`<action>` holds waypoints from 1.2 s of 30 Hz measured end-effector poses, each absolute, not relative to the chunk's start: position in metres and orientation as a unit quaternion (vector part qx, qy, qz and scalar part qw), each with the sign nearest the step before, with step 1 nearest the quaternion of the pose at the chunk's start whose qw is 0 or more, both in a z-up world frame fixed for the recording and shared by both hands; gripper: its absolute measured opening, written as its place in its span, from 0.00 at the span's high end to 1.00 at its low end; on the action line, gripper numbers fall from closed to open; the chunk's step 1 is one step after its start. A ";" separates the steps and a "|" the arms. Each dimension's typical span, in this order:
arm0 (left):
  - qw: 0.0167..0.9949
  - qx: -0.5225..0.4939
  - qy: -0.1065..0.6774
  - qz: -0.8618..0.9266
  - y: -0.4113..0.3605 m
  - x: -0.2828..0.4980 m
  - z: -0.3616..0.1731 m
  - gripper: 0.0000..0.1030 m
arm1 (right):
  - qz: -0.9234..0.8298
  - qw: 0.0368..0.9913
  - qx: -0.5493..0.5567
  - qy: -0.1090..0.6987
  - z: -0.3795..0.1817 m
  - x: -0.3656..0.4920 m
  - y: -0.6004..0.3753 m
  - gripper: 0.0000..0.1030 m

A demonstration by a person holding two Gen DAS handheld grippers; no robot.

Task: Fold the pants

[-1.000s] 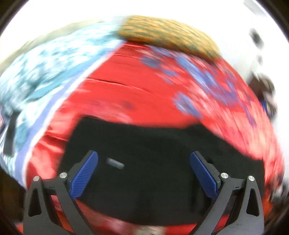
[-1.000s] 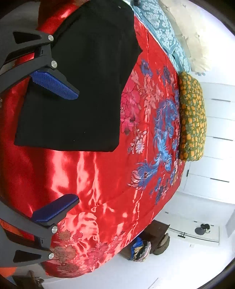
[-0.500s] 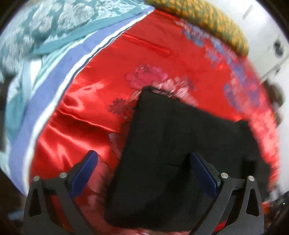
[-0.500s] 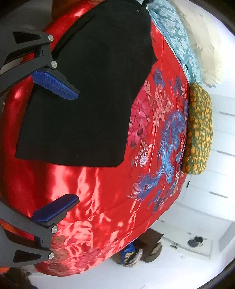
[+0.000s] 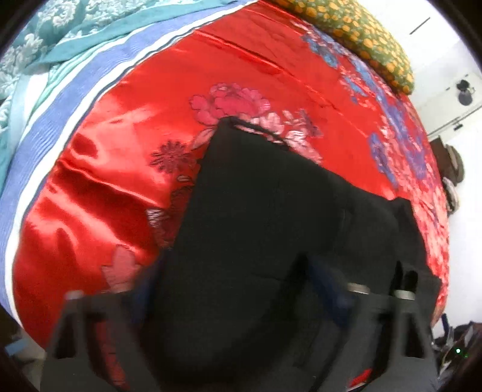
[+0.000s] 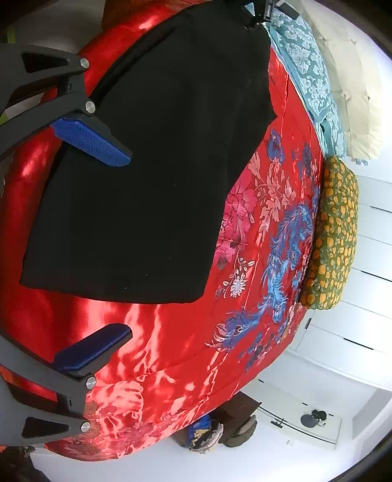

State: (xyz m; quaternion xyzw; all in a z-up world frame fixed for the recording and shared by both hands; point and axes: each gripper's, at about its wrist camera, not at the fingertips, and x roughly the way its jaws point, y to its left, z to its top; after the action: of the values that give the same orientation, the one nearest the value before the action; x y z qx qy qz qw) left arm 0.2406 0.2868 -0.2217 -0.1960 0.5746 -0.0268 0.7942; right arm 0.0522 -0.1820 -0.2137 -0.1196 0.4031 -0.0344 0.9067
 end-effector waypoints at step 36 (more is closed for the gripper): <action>0.754 -0.128 0.607 -0.215 -0.118 0.168 -0.171 0.42 | -0.055 0.939 0.236 0.245 -0.144 0.011 -0.335 0.00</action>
State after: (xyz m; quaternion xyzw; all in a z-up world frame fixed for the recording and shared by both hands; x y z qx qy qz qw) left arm 0.1682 -0.1176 -0.1712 -0.1280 0.6075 -0.2155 0.7538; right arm 0.0110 -0.3350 -0.1435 0.2362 0.2449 -0.0555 0.9387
